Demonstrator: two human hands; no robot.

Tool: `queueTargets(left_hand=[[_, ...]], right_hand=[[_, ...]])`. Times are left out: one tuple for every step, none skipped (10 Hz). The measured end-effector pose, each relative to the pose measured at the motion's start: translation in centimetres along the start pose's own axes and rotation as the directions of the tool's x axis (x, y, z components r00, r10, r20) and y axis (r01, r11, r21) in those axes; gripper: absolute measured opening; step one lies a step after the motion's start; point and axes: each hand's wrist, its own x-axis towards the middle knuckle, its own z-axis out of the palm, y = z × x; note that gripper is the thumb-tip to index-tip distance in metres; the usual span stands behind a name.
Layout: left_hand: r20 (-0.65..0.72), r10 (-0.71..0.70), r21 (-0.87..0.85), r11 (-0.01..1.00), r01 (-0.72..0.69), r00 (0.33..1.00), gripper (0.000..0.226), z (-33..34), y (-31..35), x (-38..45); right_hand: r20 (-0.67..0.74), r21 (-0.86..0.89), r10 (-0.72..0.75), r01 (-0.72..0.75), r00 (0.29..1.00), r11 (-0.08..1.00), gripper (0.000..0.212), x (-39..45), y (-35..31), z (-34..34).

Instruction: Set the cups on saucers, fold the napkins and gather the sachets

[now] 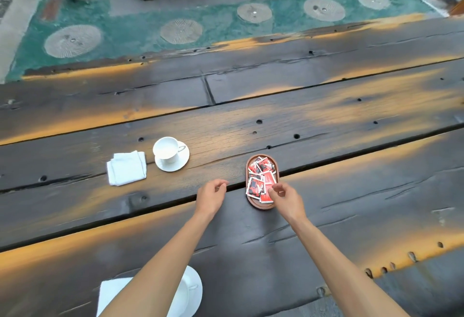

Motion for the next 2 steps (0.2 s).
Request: queueTargets(left_hand=[[-0.071, -0.012, -0.057, 0.998, 0.008, 0.997, 0.025, -2.1, -0.8, -2.3], [-0.17, 0.022, -0.04, 0.999, -0.03, 0.985, 0.027, -4.2, -1.6, -4.3]], right_hand=[[0.019, -0.062, -0.132, 0.133, 0.991, 0.989, 0.022, -2.1, -0.6, 0.6], [0.07, -0.151, -0.267, 0.275, 0.961, 0.95, 0.024, -3.8, -1.5, 1.7]])
